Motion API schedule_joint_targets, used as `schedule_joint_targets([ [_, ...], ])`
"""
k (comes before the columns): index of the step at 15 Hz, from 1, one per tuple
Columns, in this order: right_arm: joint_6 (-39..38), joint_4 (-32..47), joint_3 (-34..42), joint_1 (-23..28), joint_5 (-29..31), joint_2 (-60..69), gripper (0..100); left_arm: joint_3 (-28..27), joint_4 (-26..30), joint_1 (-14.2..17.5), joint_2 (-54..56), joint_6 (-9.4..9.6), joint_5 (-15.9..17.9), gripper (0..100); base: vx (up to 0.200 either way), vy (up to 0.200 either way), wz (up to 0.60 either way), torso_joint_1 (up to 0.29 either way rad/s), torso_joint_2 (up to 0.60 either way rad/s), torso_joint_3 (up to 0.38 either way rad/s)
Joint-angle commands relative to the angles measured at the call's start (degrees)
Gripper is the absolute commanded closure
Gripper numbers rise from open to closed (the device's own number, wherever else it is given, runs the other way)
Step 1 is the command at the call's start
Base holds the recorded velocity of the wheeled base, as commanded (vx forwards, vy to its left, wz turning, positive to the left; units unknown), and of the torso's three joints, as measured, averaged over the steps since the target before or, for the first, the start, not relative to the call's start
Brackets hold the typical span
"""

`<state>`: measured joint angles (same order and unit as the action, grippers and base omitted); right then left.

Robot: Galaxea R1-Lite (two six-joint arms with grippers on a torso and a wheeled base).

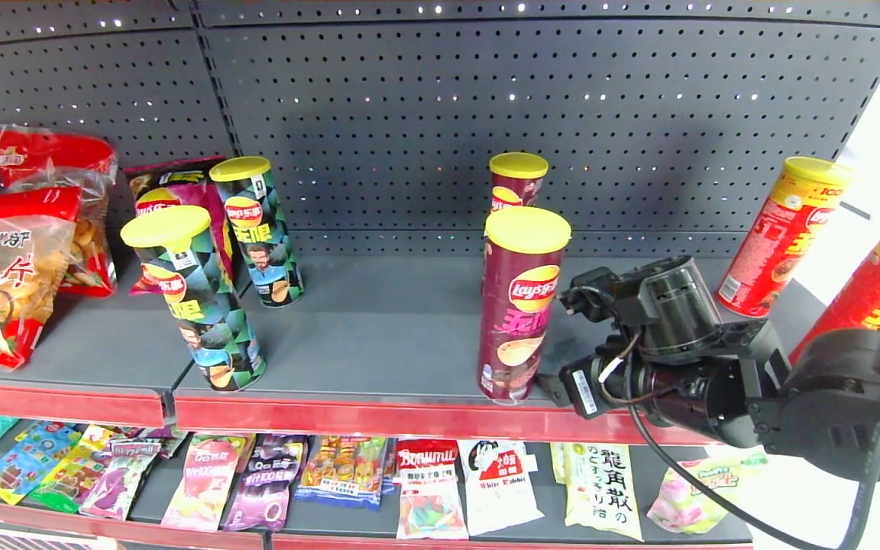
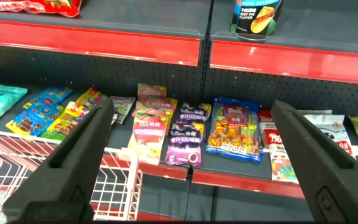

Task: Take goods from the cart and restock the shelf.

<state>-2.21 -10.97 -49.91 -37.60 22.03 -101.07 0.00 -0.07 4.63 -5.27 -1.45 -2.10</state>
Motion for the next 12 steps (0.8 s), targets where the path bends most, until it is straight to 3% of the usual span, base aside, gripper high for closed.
schedule_joint_targets([
  [1,0.01,-0.01,0.16,-0.37,0.03,0.53,0,0.00,-0.01,0.03,-0.09,-0.04,-0.01,0,0.000,0.000,0.00,0.000,0.00,0.000],
  [12,-0.08,-0.01,1.48,-0.81,-0.14,1.23,0,0.00,-0.01,0.03,-0.09,-0.04,-0.01,0,0.000,0.000,0.00,0.000,0.00,0.000],
])
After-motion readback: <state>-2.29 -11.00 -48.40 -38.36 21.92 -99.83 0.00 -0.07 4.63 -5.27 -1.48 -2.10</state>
